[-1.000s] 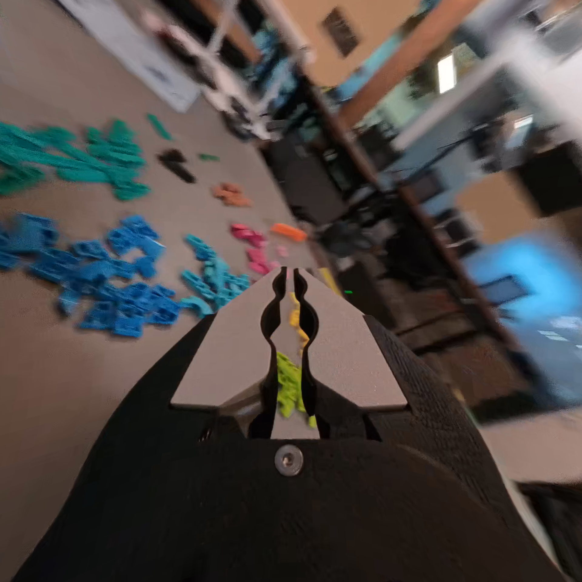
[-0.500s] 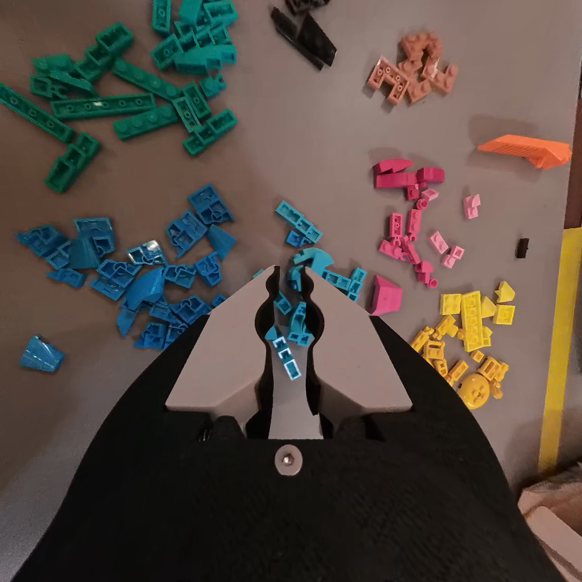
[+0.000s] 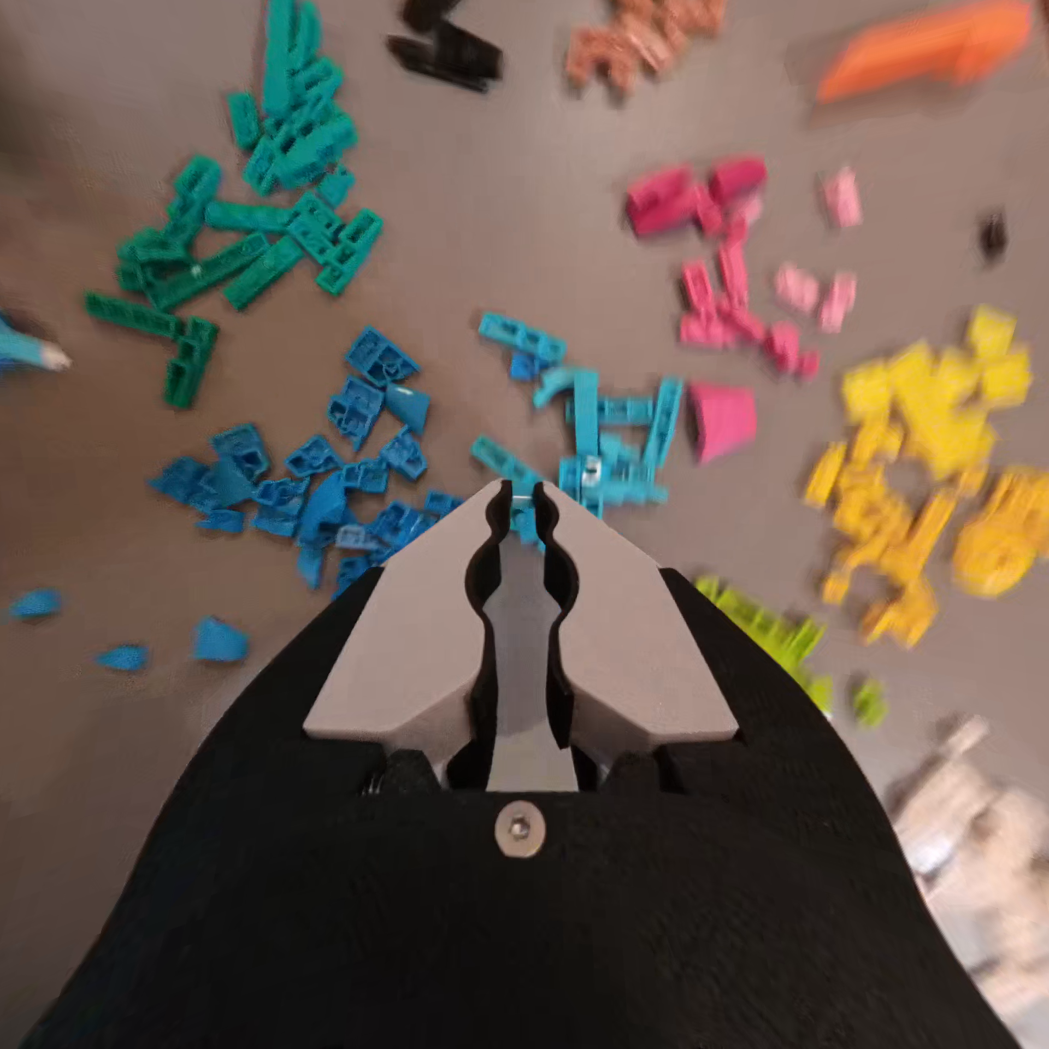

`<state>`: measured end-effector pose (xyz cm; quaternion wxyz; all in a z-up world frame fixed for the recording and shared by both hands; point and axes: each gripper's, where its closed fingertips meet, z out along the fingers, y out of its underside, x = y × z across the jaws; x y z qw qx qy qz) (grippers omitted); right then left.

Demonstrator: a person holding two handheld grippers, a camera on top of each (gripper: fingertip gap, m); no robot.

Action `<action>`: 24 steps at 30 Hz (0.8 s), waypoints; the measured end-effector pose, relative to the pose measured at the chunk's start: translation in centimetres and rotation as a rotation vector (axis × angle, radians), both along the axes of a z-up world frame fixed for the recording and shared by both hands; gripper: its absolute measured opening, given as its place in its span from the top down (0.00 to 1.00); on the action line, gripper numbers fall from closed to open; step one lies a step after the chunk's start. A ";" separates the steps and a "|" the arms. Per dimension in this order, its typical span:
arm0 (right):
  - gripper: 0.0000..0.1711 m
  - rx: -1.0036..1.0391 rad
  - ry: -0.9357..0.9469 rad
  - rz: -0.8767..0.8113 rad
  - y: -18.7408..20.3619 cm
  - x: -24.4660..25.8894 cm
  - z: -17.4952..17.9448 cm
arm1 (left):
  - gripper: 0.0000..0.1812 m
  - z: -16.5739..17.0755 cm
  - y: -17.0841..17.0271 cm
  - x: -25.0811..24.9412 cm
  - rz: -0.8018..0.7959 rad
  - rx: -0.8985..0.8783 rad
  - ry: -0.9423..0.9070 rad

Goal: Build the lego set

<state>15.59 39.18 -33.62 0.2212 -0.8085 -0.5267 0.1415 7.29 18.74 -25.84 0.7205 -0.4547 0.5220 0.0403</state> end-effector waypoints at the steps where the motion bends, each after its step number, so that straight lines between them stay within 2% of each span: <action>1: 0.96 -0.083 0.032 -0.113 -0.8 1.3 0.1 | 0.97 0.0 0.0 0.0 0.000 0.000 0.000; 4: 0.96 -0.308 0.185 -0.307 -4.8 4.6 0.3 | 0.97 0.0 0.0 0.1 -0.001 0.001 0.003; 9: 0.96 -0.290 0.176 -0.422 -10.0 9.6 -0.6 | 0.97 -0.2 -0.1 0.3 -0.007 0.004 0.015; 11: 0.96 -0.264 0.155 -0.436 -11.5 10.6 -1.2 | 0.97 -0.3 0.0 0.4 -0.009 -0.002 0.019; 16: 0.85 -0.192 0.206 -0.439 -13.3 11.8 -1.1 | 0.97 -0.4 0.0 0.5 -0.011 -0.007 0.026; 19: 0.85 -0.139 0.243 -0.401 -13.5 12.4 -0.6 | 0.97 -0.6 -0.1 0.6 -0.011 -0.004 0.035; 24: 0.84 0.004 0.197 -0.319 -13.1 12.9 -0.9 | 0.97 -0.8 -0.1 0.7 -0.012 -0.001 0.053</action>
